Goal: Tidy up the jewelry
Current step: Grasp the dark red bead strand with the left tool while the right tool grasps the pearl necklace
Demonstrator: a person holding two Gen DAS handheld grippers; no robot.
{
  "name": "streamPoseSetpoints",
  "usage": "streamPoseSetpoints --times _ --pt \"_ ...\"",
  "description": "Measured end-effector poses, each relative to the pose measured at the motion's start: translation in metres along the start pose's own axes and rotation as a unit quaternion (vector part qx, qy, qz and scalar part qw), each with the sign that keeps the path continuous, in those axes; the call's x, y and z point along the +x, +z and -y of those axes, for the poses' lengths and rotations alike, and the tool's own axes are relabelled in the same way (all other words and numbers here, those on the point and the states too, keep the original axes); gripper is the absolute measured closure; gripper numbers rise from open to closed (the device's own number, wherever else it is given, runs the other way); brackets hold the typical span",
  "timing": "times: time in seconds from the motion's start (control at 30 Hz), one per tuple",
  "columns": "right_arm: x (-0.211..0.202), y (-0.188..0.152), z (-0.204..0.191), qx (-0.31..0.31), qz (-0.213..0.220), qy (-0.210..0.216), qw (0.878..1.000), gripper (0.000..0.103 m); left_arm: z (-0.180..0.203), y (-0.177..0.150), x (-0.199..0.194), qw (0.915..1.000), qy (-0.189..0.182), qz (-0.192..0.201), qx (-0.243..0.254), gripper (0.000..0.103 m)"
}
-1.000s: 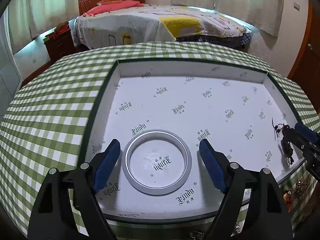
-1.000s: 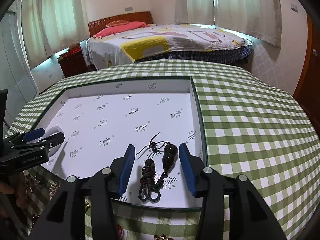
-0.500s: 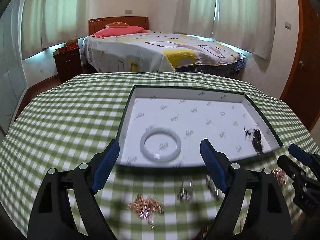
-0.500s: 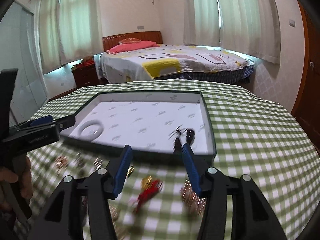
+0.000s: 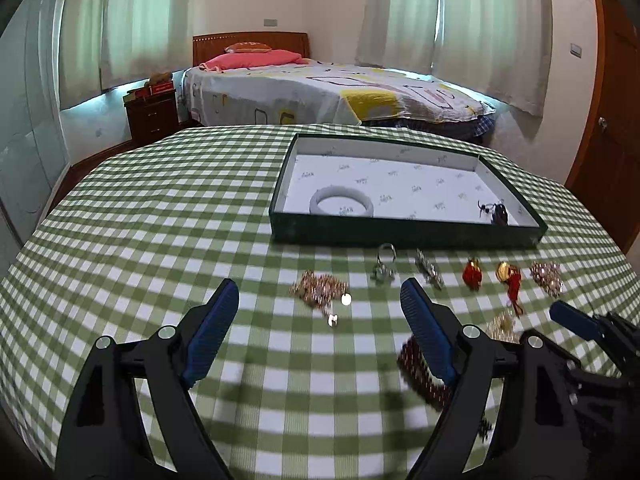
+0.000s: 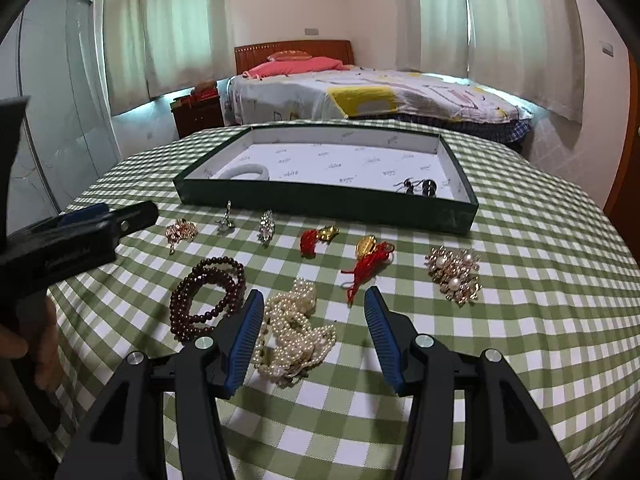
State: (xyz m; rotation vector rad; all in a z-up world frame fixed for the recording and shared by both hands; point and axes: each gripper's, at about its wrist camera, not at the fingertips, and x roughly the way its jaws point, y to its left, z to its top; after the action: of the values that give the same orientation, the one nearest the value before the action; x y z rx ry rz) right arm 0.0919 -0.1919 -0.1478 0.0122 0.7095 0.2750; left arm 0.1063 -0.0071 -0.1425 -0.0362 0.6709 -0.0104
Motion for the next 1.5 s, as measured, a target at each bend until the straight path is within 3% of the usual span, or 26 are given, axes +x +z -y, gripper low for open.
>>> streamPoseSetpoints --times 0.53,0.67,0.8,0.9,1.5 --pt "0.020 -0.010 -0.013 -0.015 -0.056 0.003 0.998 0.051 0.008 -0.013 0.000 0.9999 -0.002 -0.015 0.007 0.021" --pt "0.019 -0.010 -0.013 -0.019 -0.055 0.009 0.998 0.080 0.010 -0.015 0.003 0.9997 -0.005 -0.022 0.007 0.021" --pt "0.017 -0.010 -0.013 -0.019 -0.052 0.014 0.998 0.087 0.016 -0.016 0.004 0.9995 -0.014 -0.027 0.009 0.021" --pt "0.010 -0.008 -0.010 -0.020 -0.039 0.008 0.999 0.087 0.023 -0.017 0.005 0.9992 -0.023 -0.031 0.011 0.014" --pt "-0.006 -0.008 0.038 0.043 -0.008 0.003 0.999 0.087 0.068 -0.025 0.032 0.9951 -0.048 -0.080 0.033 0.014"
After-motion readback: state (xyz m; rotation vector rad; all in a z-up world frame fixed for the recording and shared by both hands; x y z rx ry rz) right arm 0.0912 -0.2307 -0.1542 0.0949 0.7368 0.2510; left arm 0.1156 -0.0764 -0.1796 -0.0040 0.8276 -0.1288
